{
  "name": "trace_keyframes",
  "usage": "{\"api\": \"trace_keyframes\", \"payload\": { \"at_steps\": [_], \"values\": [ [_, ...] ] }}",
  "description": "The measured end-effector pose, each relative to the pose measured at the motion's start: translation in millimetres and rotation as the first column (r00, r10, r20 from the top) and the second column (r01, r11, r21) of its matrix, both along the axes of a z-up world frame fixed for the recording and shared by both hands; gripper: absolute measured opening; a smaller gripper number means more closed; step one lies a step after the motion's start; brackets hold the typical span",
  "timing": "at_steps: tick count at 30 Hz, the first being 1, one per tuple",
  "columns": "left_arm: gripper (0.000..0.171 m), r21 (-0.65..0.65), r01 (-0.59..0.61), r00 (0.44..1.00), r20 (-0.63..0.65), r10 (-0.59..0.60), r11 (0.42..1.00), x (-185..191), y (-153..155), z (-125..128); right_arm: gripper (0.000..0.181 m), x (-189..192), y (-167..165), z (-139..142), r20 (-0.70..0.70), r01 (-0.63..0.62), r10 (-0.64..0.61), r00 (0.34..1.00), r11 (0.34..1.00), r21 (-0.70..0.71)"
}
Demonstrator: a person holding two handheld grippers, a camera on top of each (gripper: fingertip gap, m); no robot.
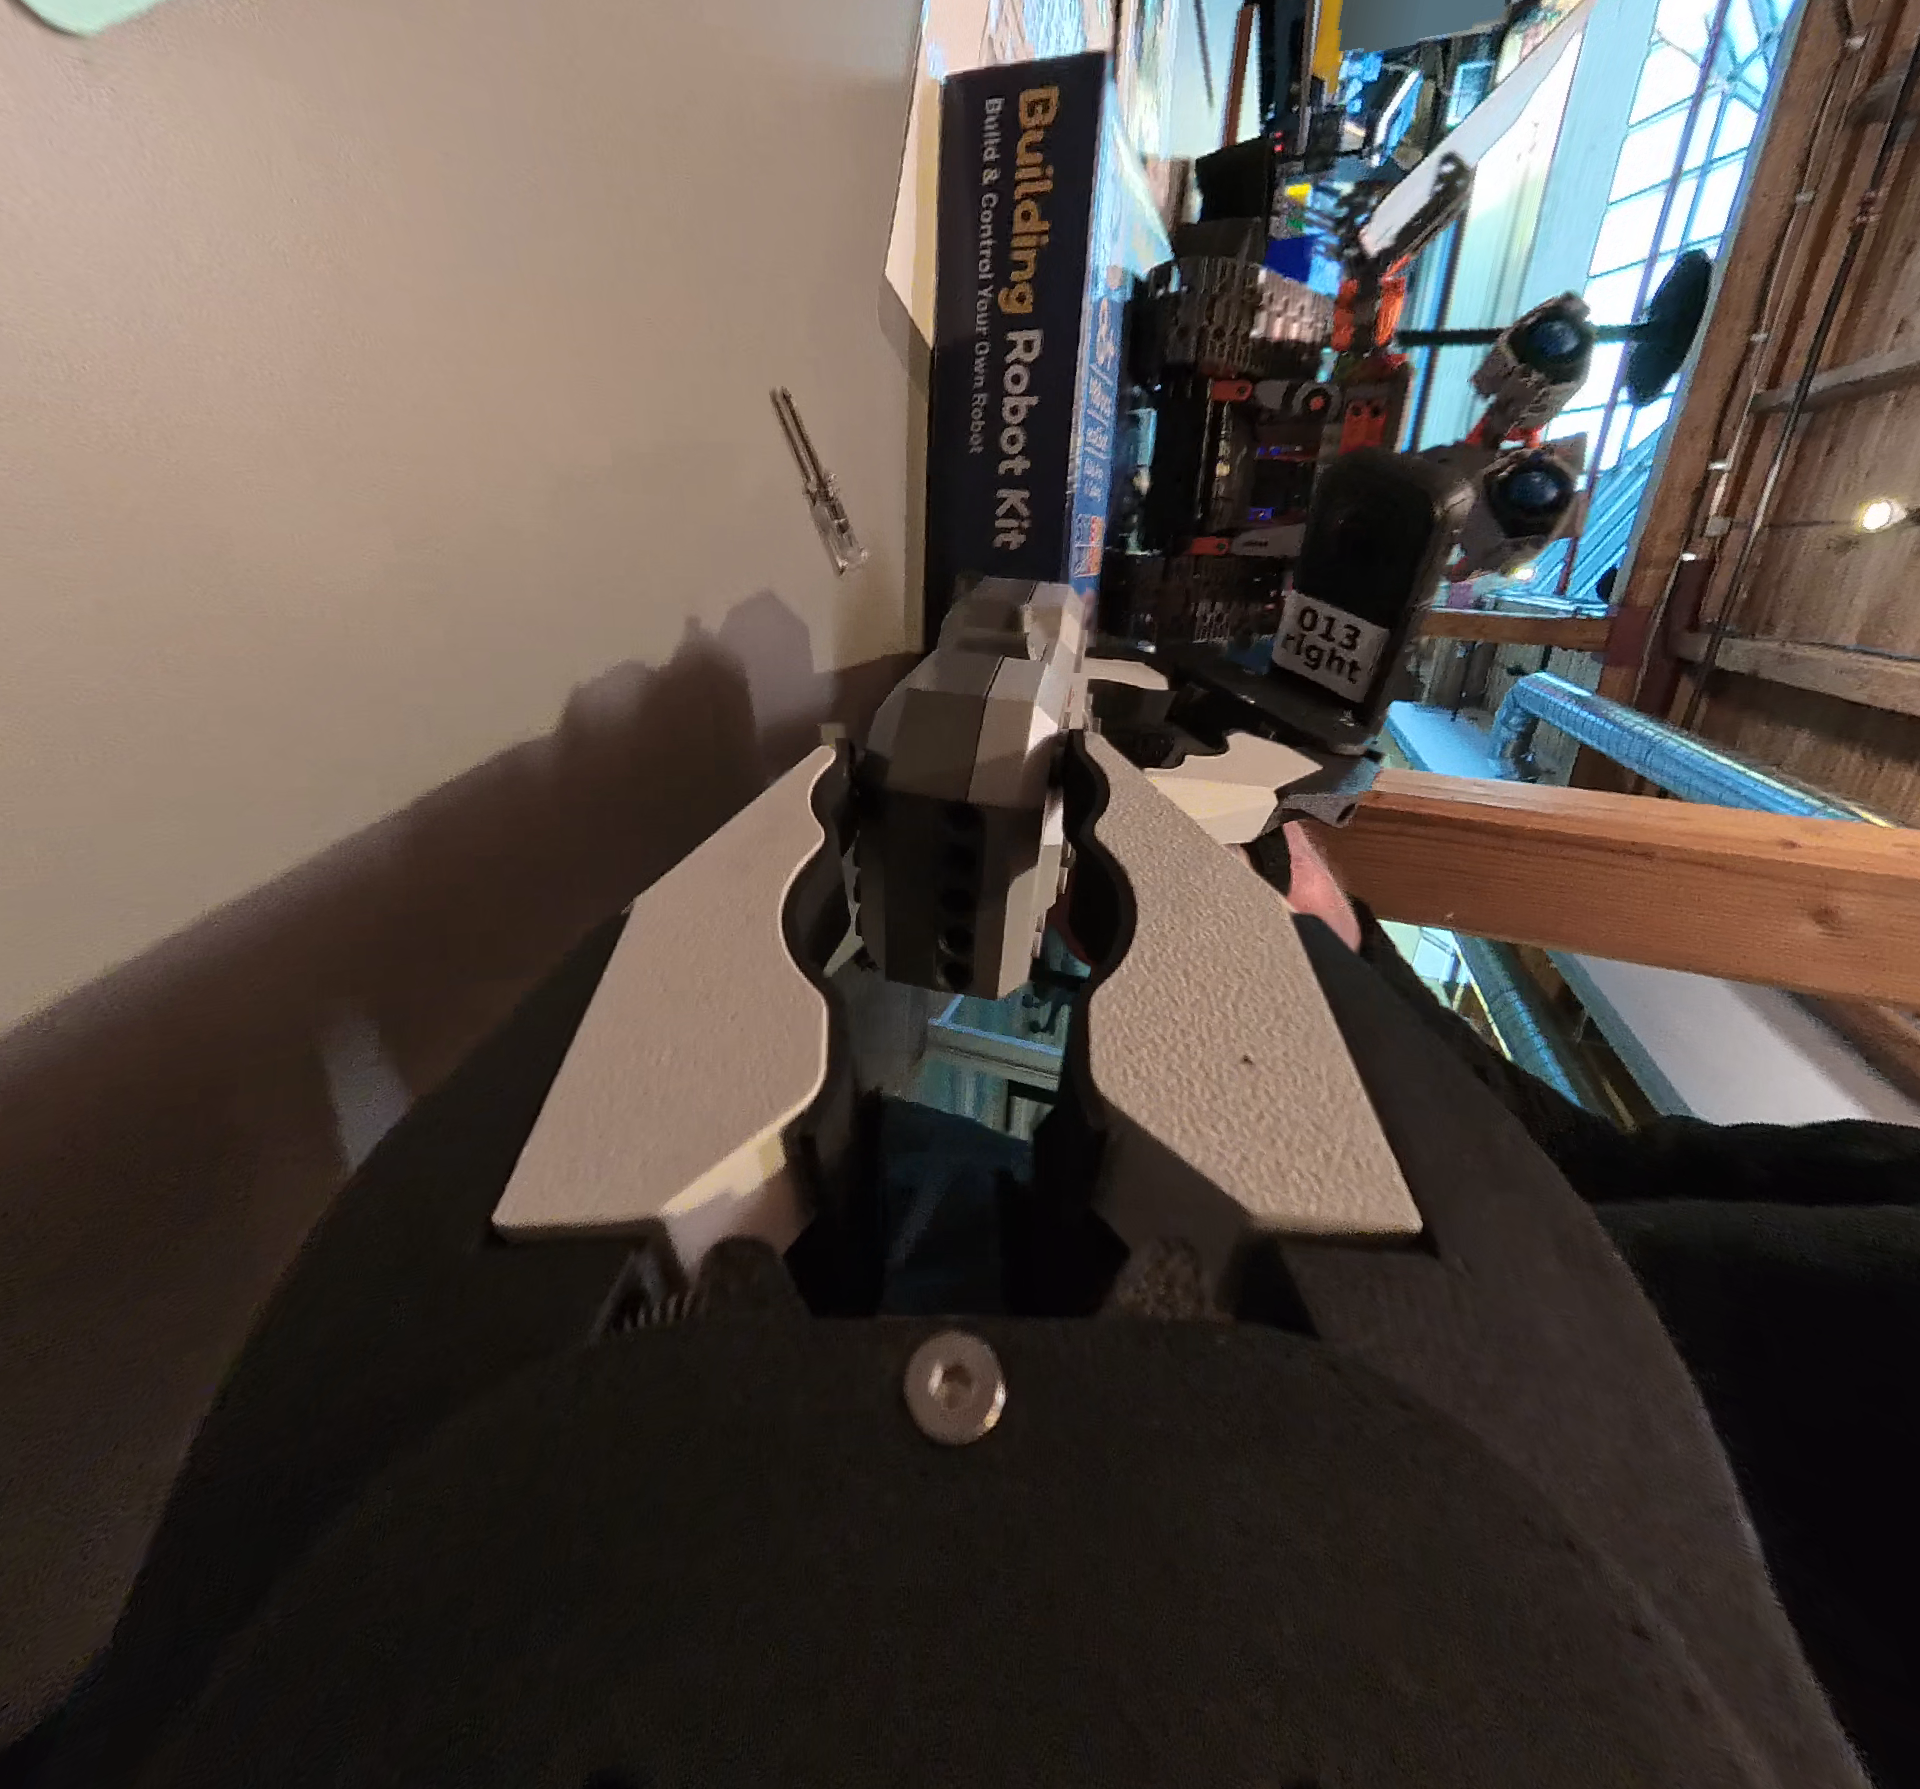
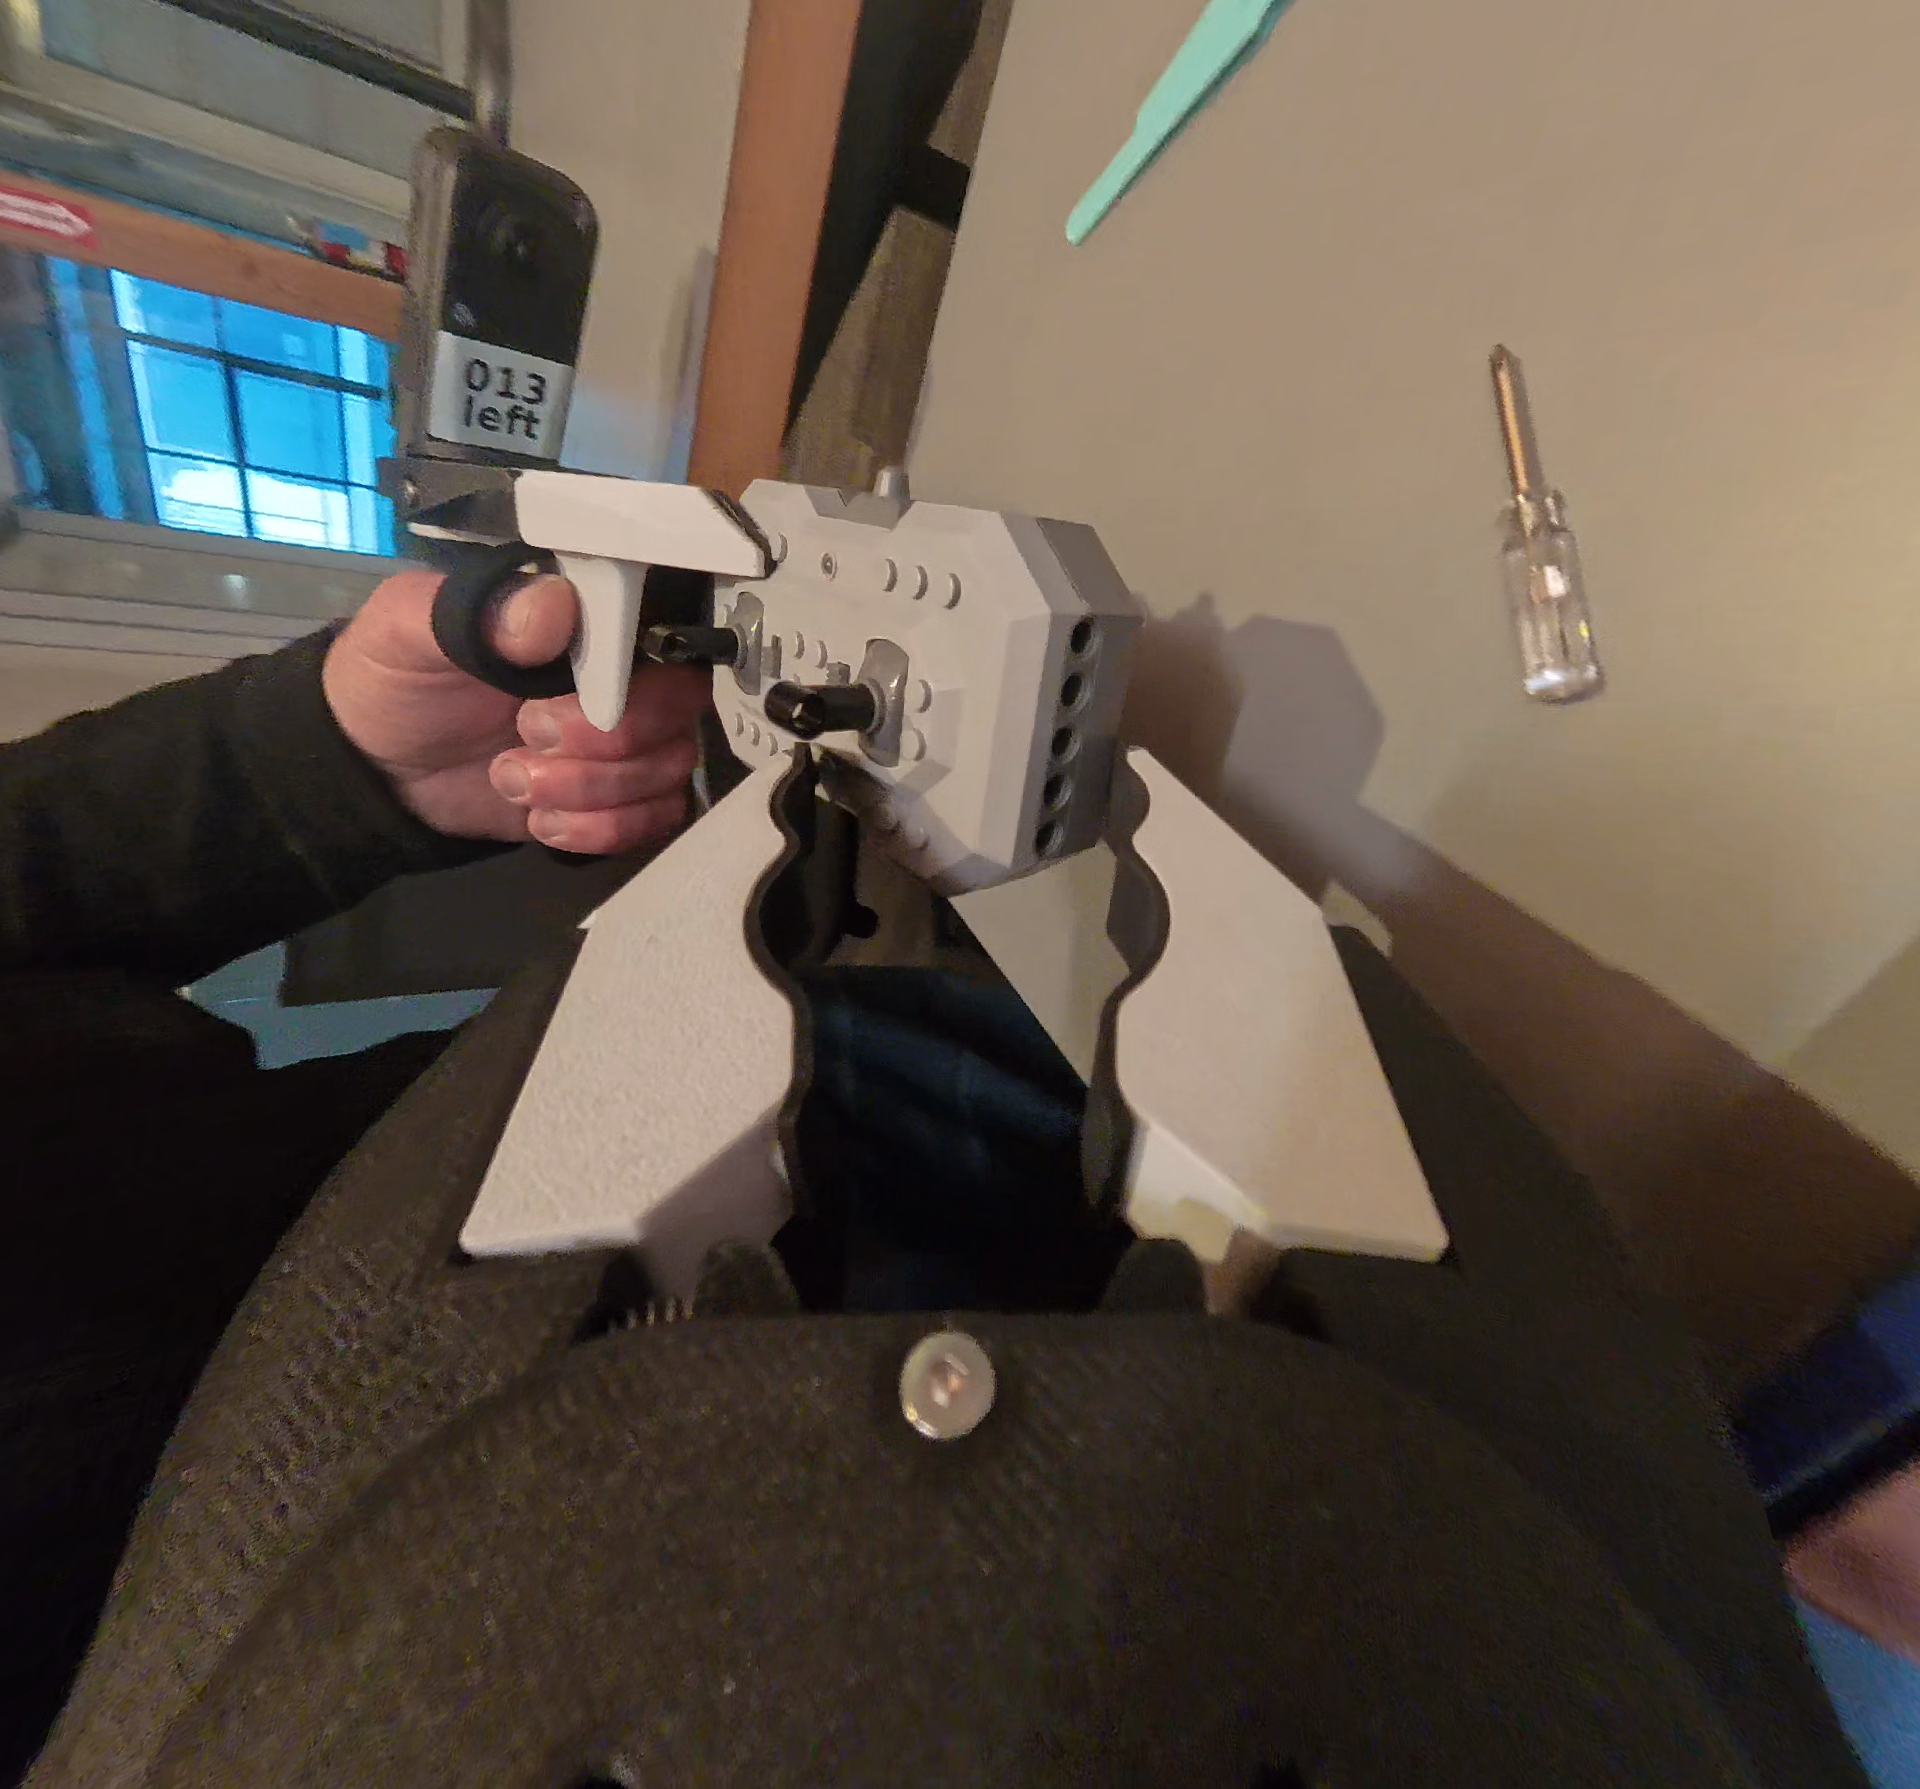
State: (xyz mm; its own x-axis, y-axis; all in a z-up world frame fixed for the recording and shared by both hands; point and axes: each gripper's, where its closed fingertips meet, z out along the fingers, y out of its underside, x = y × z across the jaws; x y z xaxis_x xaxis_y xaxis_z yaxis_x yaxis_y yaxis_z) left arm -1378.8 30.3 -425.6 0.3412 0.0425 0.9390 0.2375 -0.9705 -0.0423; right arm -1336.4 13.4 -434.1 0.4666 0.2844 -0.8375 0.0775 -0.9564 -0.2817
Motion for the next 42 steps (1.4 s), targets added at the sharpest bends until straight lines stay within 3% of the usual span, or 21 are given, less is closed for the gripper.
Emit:
{"api": "trace_keyframes", "payload": {
  "at_steps": [12,32,37,42],
  "values": [
    [0.036,-0.032,0.068,0.986,-0.153,-0.072,0.997,5.2,-6.8,-41.1,0.040,16.8,-18.2,-44.5,0.266,-0.085,0.063,0.962,0.994,0.071],
    [0.046,0.020,0.123,0.935,-0.338,-0.110,0.992,11.6,10.2,-59.3,0.034,22.9,-17.5,-46.9,0.381,-0.142,0.076,0.921,0.979,0.148],
    [0.062,0.047,0.168,0.922,-0.361,-0.140,0.985,16.5,9.7,-54.3,0.038,26.3,-17.9,-43.5,0.400,-0.152,0.070,0.914,0.973,0.176],
    [0.097,0.094,0.212,0.891,-0.426,-0.153,0.973,14.2,12.7,-44.7,0.043,32.1,-22.5,-33.8,0.428,-0.200,0.089,0.899,0.954,0.222]
  ]
}}
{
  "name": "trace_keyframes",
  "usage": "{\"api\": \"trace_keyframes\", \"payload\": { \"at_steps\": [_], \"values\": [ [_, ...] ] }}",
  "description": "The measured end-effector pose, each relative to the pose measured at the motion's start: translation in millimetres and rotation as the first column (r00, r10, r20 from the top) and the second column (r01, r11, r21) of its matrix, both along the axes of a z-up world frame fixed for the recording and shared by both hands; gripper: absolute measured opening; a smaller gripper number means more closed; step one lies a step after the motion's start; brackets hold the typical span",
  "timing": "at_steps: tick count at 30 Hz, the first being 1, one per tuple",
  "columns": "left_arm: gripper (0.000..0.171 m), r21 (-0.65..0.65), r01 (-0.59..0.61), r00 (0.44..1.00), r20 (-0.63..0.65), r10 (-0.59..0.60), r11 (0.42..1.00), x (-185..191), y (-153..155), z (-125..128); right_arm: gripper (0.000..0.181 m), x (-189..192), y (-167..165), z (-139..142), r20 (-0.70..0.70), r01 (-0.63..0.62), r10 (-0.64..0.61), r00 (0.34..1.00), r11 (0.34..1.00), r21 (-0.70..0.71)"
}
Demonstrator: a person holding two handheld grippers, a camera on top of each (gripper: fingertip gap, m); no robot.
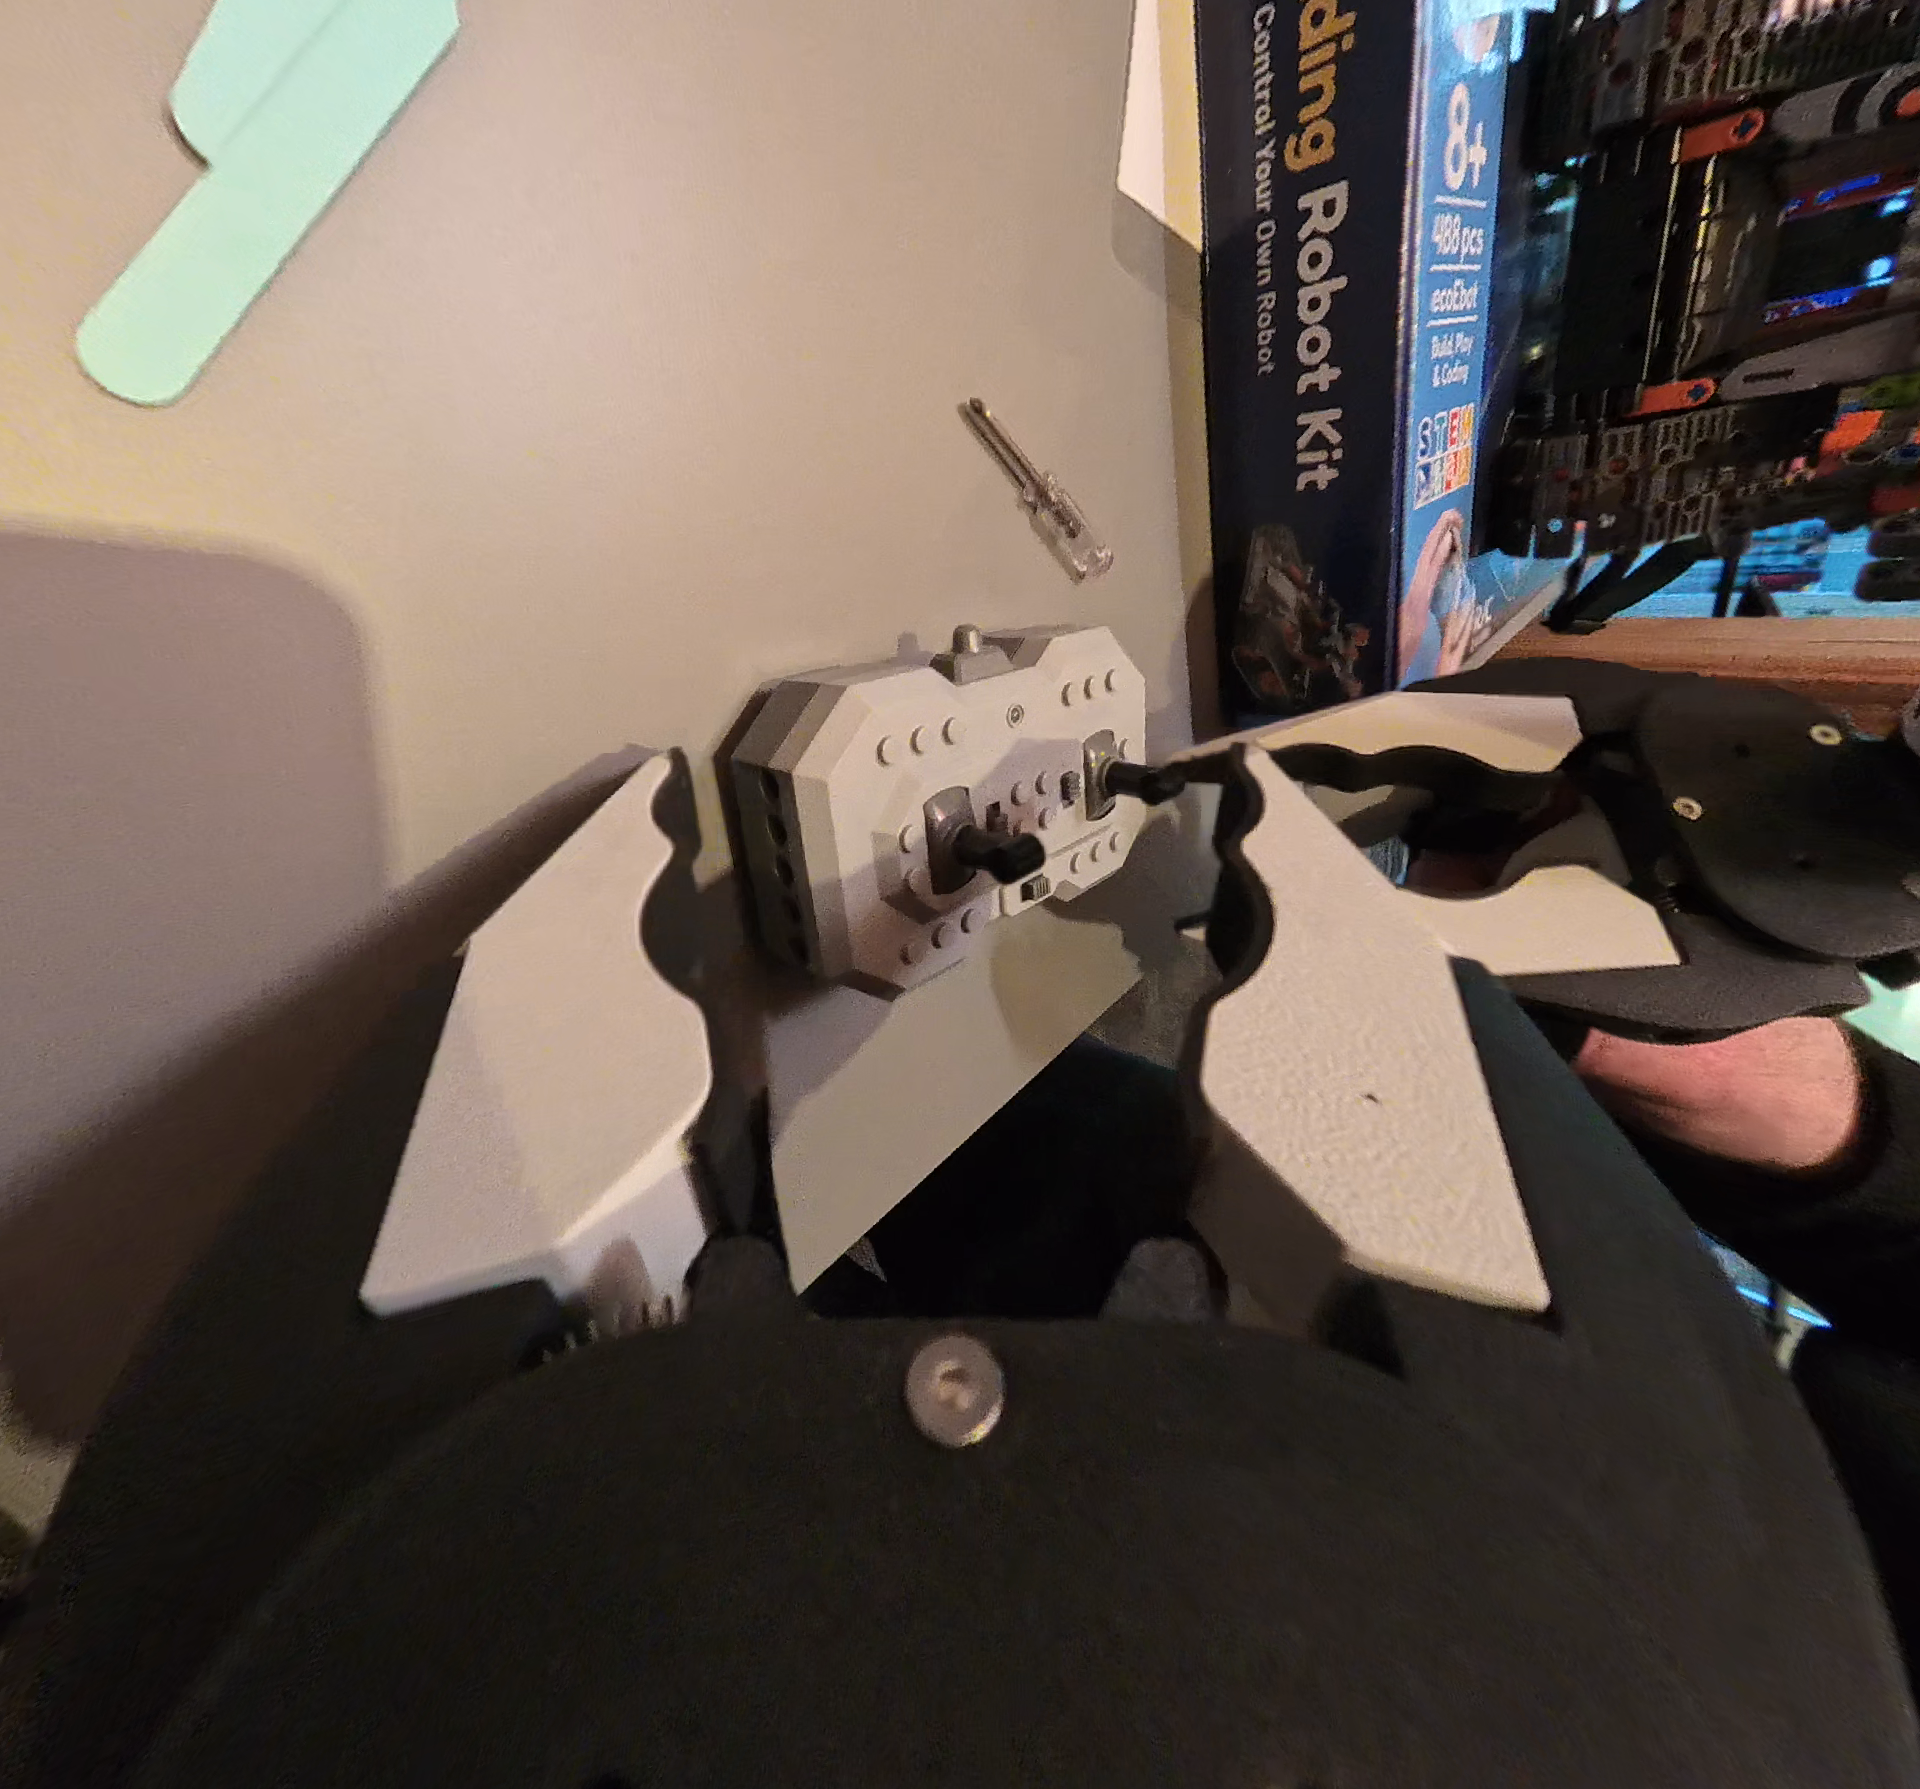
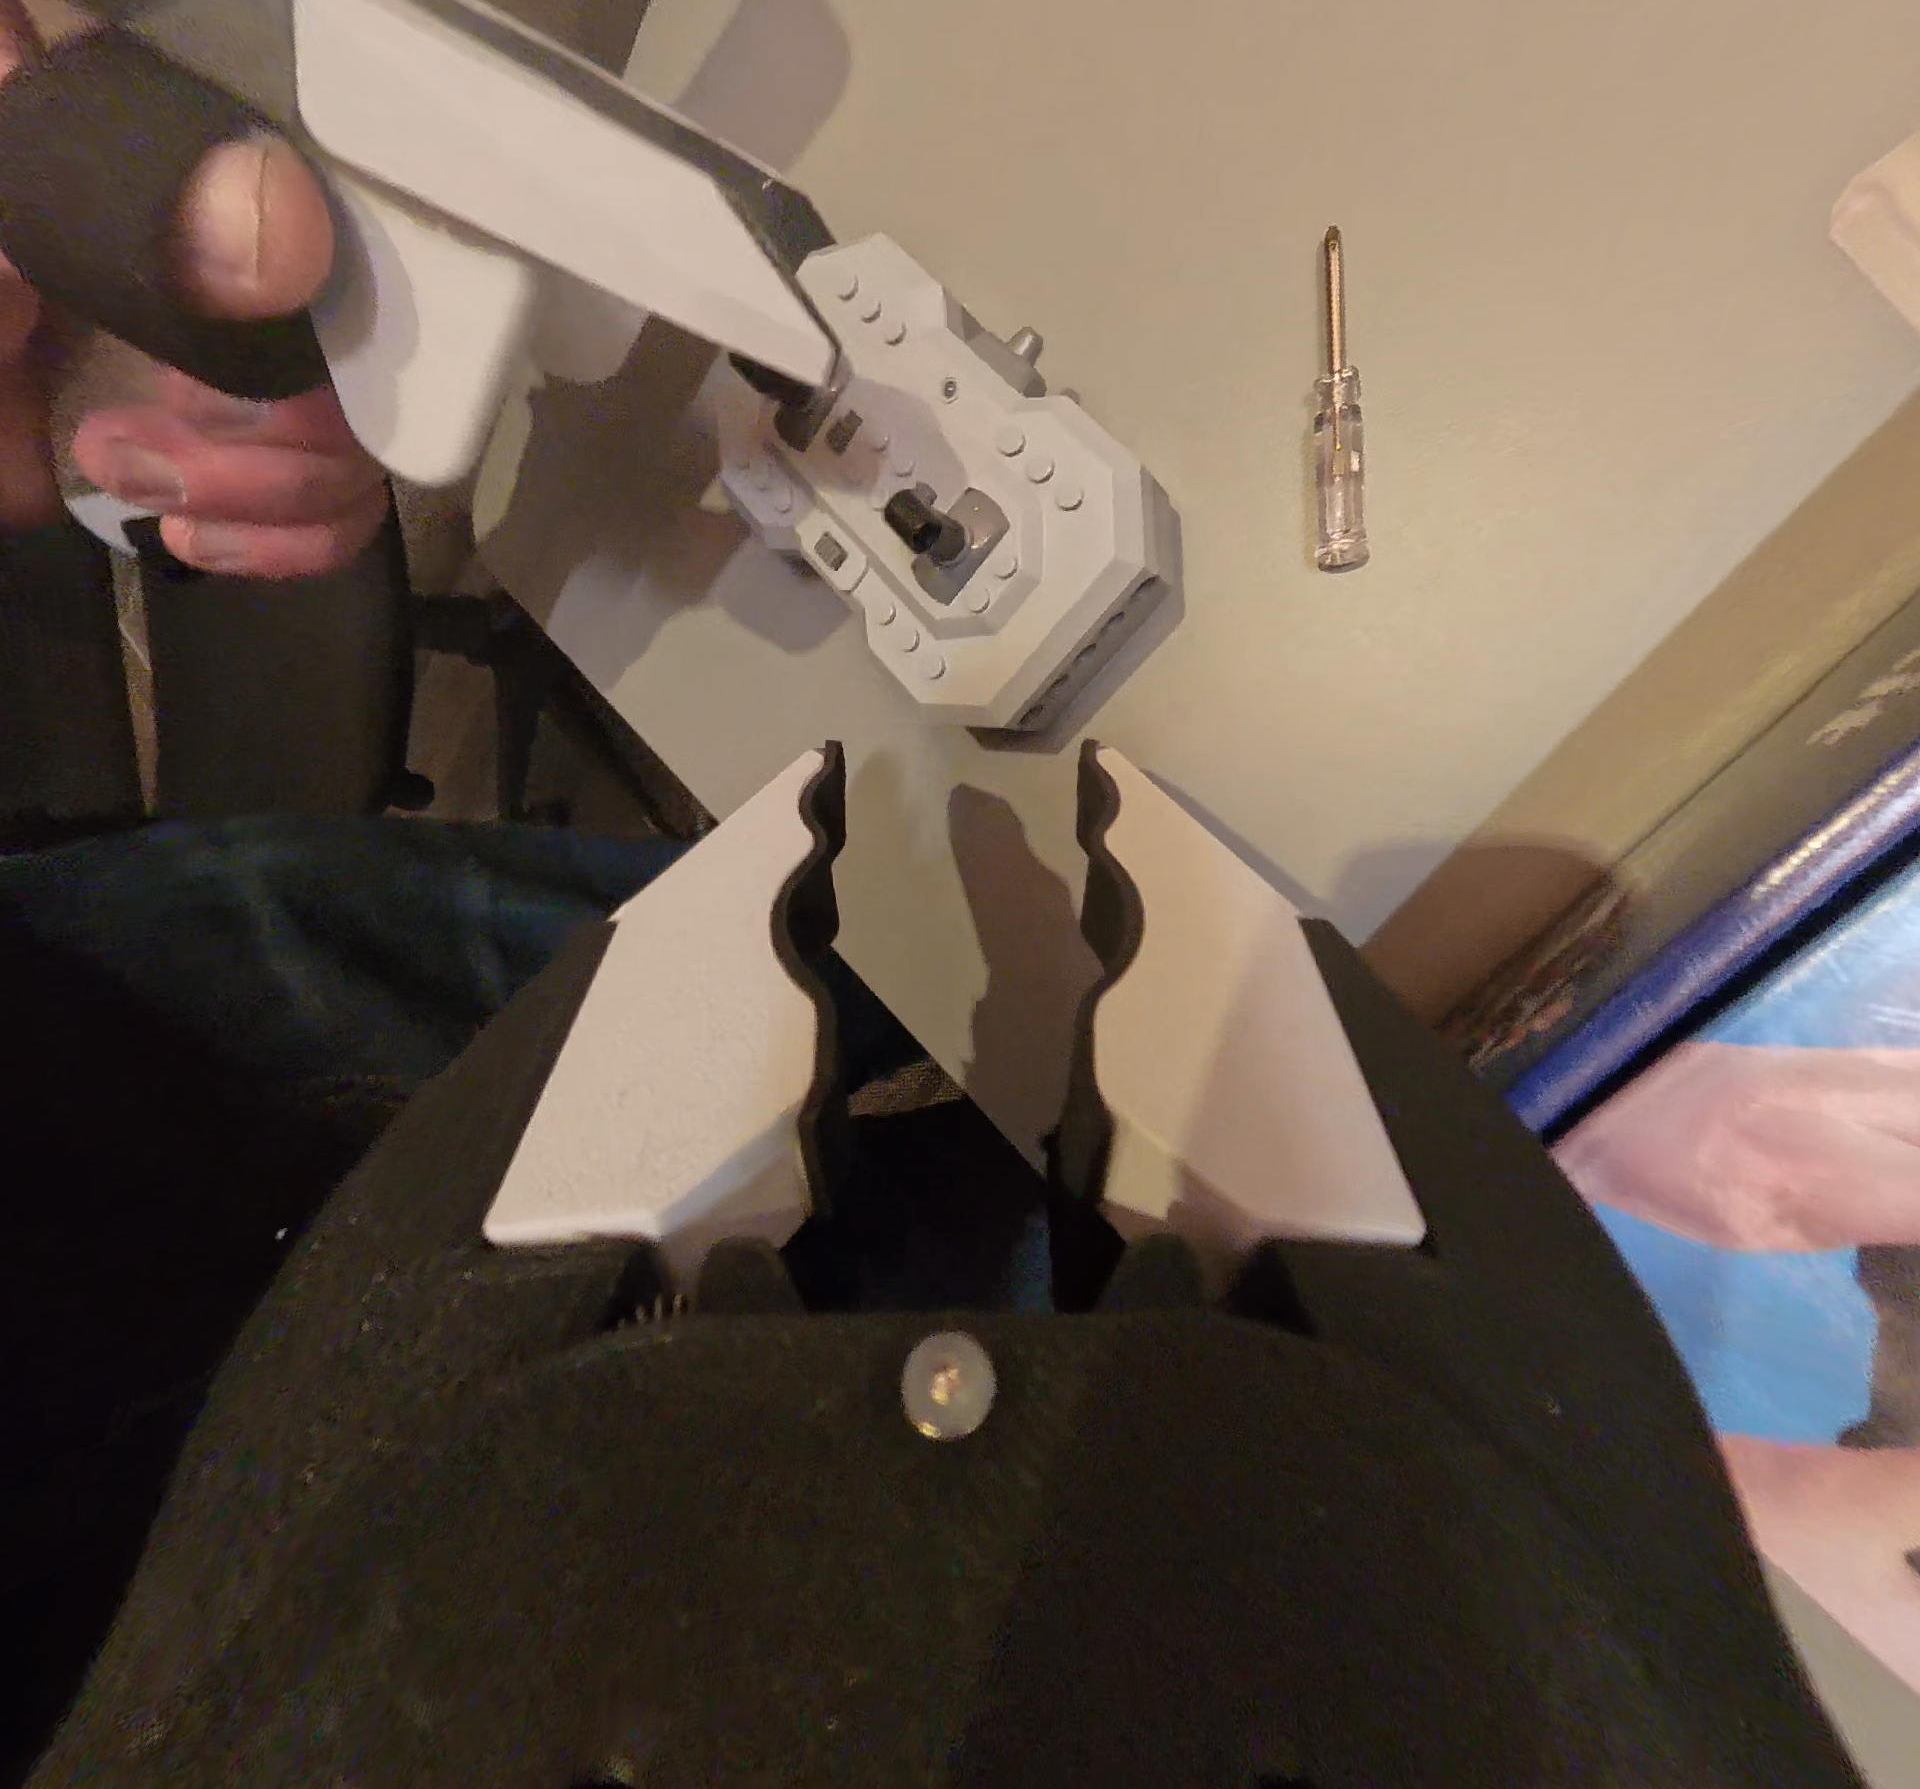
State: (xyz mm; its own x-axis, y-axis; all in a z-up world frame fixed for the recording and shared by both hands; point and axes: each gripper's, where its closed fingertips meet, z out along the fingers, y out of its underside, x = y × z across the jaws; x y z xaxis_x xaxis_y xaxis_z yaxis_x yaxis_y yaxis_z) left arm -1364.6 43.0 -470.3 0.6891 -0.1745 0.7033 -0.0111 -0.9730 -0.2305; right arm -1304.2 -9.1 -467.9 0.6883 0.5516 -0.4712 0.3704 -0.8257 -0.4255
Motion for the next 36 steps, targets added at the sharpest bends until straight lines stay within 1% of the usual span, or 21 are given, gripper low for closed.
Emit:
{"api": "trace_keyframes", "payload": {
  "at_steps": [3,6,9,11,13,15,18,20,22,25,27,30,33,34,36],
  "values": [
    [0.105,0.019,0.007,1.000,-0.016,-0.007,1.000,-4.1,3.2,5.4,0.044,1.6,-6.1,10.6,-0.023,-0.019,0.020,1.000,1.000,0.023],
    [0.107,0.063,0.018,0.999,-0.036,-0.016,0.998,-9.0,7.6,14.7,0.042,1.7,-17.0,28.6,-0.072,-0.060,0.064,0.995,0.997,0.056],
    [0.108,0.142,0.027,0.999,-0.049,-0.021,0.990,-10.3,17.1,33.9,0.037,0.0,-34.5,54.2,-0.132,-0.118,0.132,0.982,0.987,0.111],
    [0.106,0.219,0.067,0.996,-0.067,-0.054,0.973,-5.8,23.3,51.3,0.036,4.4,-42.3,73.1,-0.155,-0.114,0.140,0.978,0.980,0.166],
    [0.105,0.286,0.130,0.991,-0.074,-0.113,0.949,5.7,25.8,70.4,0.035,14.3,-46.2,93.4,-0.185,-0.061,0.103,0.977,0.974,0.217],
    [0.099,0.347,0.200,0.980,-0.073,-0.186,0.916,22.2,24.9,89.2,0.034,28.3,-49.2,116.6,-0.228,0.011,0.053,0.972,0.963,0.271],
    [0.093,0.420,0.296,0.952,-0.061,-0.299,0.858,53.8,16.1,113.1,0.034,60.9,-50.4,141.2,-0.231,0.132,-0.056,0.971,0.936,0.328],
    [0.092,0.455,0.350,0.930,-0.064,-0.362,0.819,75.1,7.4,122.4,0.036,88.9,-47.9,153.3,-0.218,0.225,-0.154,0.964,0.908,0.354],
    [0.093,0.481,0.402,0.903,-0.067,-0.424,0.779,96.8,-3.7,129.1,0.037,117.2,-45.3,164.2,-0.193,0.292,-0.233,0.953,0.876,0.384],
    [0.092,0.536,0.474,0.857,-0.099,-0.505,0.699,129.6,-17.8,139.3,0.051,160.9,-38.1,168.9,-0.120,0.360,-0.342,0.932,0.837,0.411],
    [0.089,0.572,0.512,0.834,-0.152,-0.530,0.641,149.6,-20.0,145.2,0.055,188.5,-30.9,168.6,-0.087,0.393,-0.396,0.914,0.812,0.431],
    [0.088,0.592,0.551,0.808,-0.206,-0.552,0.587,180.0,-20.0,153.4,0.056,222.9,-15.8,161.1,-0.060,0.409,-0.431,0.900,0.792,0.452],
    [0.089,0.605,0.601,0.780,-0.303,-0.548,0.521,206.9,-13.8,154.4,0.063,250.1,3.4,146.4,-0.060,0.411,-0.432,0.900,0.792,0.451],
    [0.089,0.601,0.605,0.781,-0.317,-0.539,0.522,215.2,-11.1,154.1,0.066,257.4,9.6,140.8,-0.061,0.404,-0.423,0.904,0.798,0.447],
    [0.090,0.564,0.612,0.783,-0.332,-0.526,0.555,229.9,-8.3,148.0,0.070,272.5,22.0,132.9,-0.085,0.405,-0.412,0.907,0.797,0.448]
  ]
}}
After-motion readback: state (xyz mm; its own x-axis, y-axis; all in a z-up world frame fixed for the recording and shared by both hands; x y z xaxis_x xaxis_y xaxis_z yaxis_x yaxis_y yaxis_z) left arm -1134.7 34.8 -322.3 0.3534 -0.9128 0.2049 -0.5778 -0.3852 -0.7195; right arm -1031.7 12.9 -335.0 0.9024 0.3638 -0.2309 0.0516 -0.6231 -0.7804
